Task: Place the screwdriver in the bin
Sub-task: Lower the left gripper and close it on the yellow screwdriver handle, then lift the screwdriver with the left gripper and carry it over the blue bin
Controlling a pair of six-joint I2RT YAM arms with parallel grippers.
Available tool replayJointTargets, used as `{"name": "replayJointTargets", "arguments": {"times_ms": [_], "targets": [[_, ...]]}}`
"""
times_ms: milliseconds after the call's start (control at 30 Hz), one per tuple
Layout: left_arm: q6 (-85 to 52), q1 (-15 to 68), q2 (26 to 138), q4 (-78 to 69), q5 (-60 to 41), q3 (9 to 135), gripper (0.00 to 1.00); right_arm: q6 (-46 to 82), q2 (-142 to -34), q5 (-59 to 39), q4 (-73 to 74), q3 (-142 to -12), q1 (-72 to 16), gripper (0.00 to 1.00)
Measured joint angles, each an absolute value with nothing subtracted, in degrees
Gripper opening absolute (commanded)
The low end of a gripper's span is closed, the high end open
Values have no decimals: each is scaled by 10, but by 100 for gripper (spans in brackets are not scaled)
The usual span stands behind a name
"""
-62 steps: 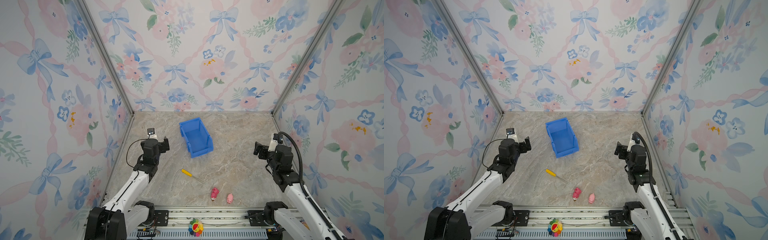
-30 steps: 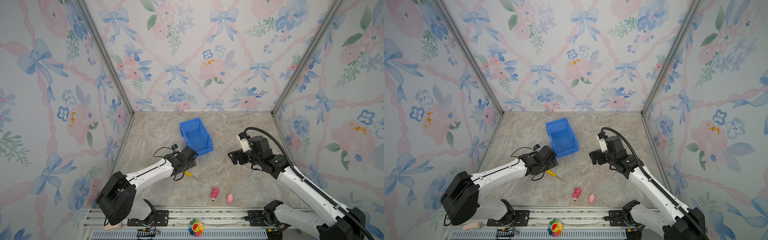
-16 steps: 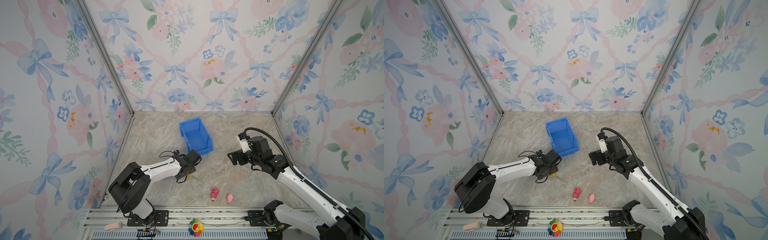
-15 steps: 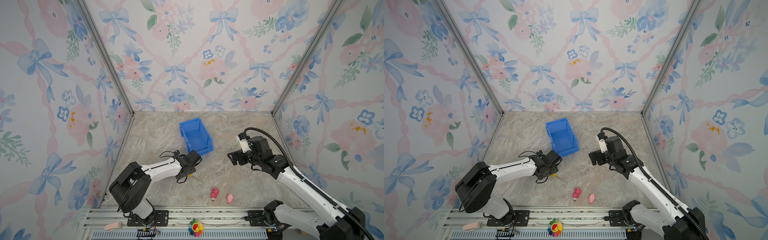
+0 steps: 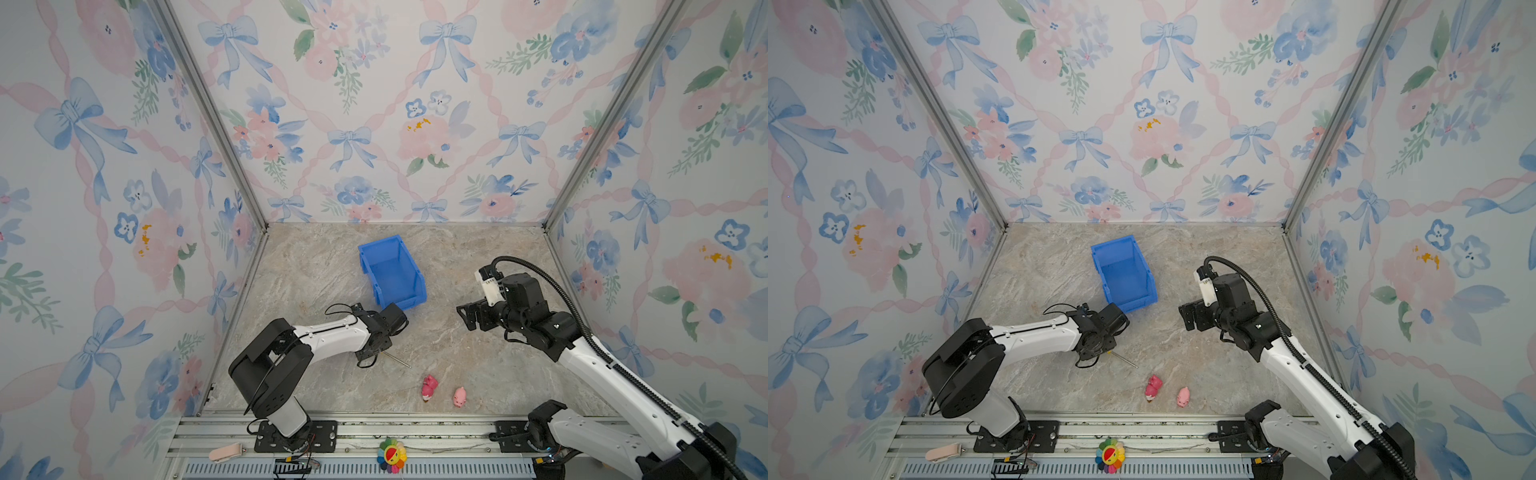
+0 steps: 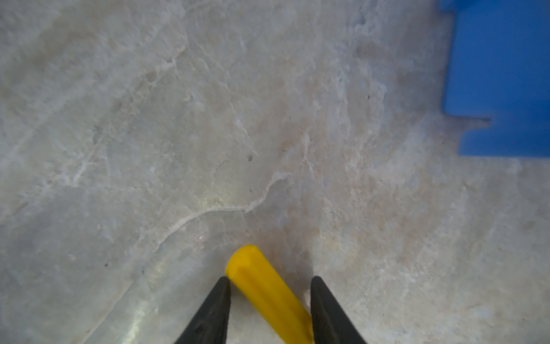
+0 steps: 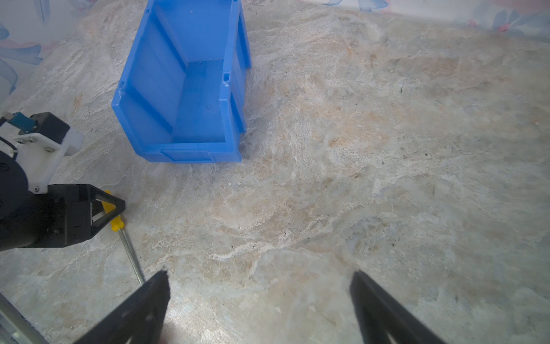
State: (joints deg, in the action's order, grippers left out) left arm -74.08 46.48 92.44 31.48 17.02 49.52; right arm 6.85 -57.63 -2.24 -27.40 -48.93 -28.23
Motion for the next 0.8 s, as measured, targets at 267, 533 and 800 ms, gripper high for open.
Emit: {"name": "replayJointTargets", "arguments": {"times_ms": [267, 533, 800], "targets": [[-744, 465, 925, 314, 172, 495, 13, 68, -564, -1, -275, -486, -282, 97], [-719, 465, 917, 319, 185, 506, 0, 68, -564, 10, -277, -486, -281, 97], [-649, 451, 877, 323, 197, 588, 0, 68, -564, 18, -296, -489, -250, 97]]}}
